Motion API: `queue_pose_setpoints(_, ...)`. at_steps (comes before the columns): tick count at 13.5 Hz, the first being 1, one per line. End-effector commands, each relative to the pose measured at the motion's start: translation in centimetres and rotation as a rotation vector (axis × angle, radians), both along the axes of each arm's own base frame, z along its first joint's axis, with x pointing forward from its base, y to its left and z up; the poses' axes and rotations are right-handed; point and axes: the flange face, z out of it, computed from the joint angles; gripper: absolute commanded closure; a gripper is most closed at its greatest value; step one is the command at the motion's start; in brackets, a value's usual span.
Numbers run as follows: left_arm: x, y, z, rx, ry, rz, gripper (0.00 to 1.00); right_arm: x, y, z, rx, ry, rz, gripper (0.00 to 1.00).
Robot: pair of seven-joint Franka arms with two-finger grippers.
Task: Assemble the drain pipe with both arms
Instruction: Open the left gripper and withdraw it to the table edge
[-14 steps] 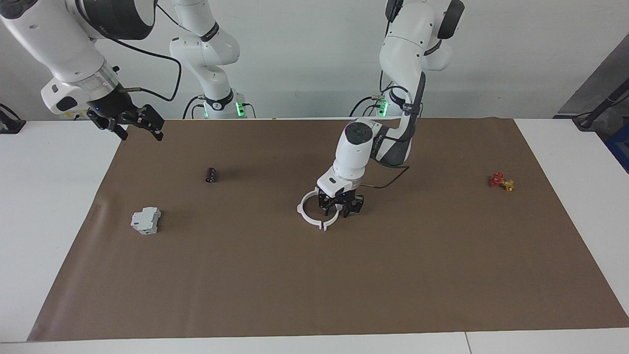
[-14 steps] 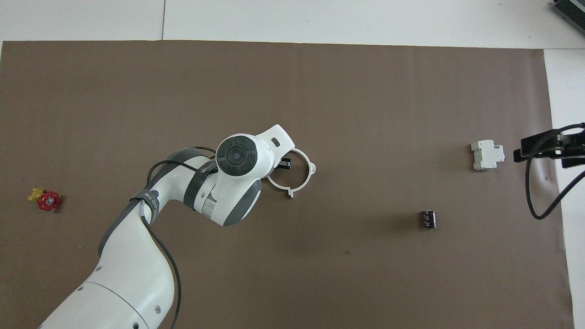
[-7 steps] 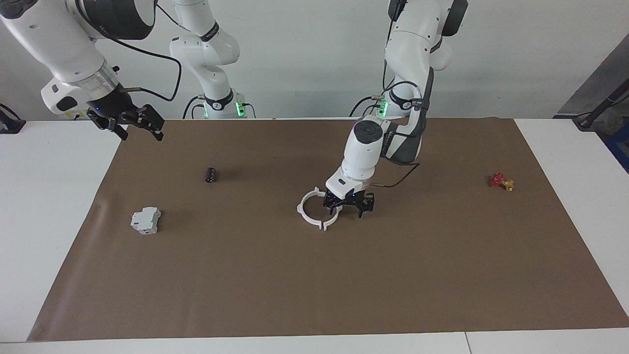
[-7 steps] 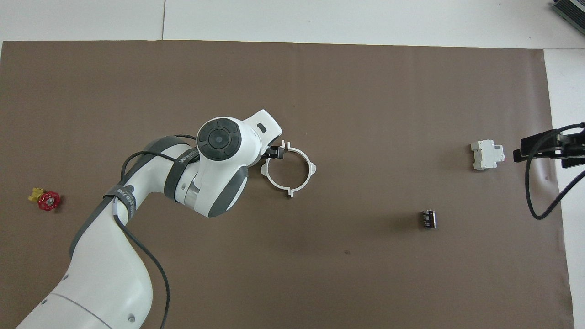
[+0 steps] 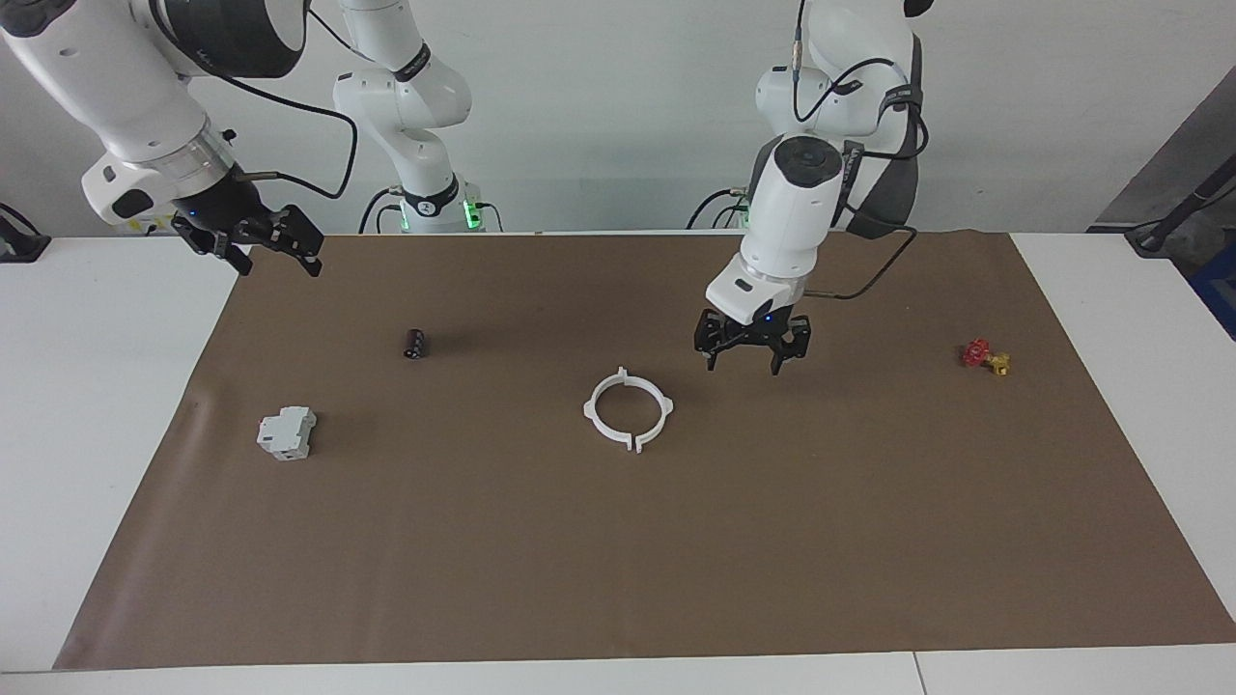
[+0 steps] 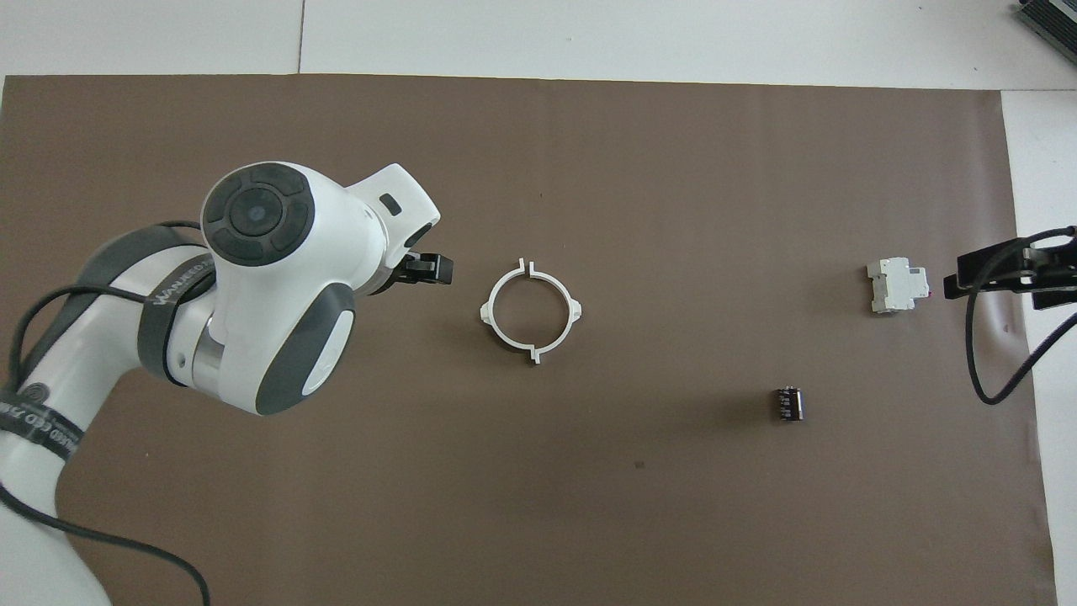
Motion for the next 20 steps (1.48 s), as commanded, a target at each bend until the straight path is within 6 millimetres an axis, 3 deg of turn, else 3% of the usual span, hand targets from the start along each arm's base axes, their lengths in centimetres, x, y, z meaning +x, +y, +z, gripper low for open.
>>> queue_pose_setpoints(1, 0.6, 3.4, 3.8, 0.023, 0.057, -0.051, 0.0, -0.5, 0.3, 0.3, 0.008, 0.01, -0.007, 0.0)
queue_pose_setpoints(3, 0.7, 6.6, 7.2, -0.009, 0.077, -0.083, 0.0, -0.5, 0.4, 0.3, 0.008, 0.009, -0.006, 0.0)
queue_pose_setpoints(6, -0.2, 12.9, 10.5, -0.009, 0.081, -0.072, 0.0, -0.6, 0.5, 0.4, 0.009, 0.012, -0.004, 0.0)
queue_pose_setpoints(10, -0.9, 17.3, 12.0, -0.031, 0.102, 0.006, 0.0, -0.7, 1.4, 0.6, 0.009, 0.007, 0.013, 0.0)
queue_pose_setpoints(16, -0.6, 18.2, 12.2, -0.032, 0.086, 0.034, 0.0, -0.6, 1.5, 0.8, 0.008, -0.006, 0.012, 0.0)
queue_pose_setpoints(20, 0.1, 18.8, 12.9, -0.024, 0.024, 0.039, 0.0, -0.5, 3.7, 1.0, 0.008, -0.011, 0.058, 0.0)
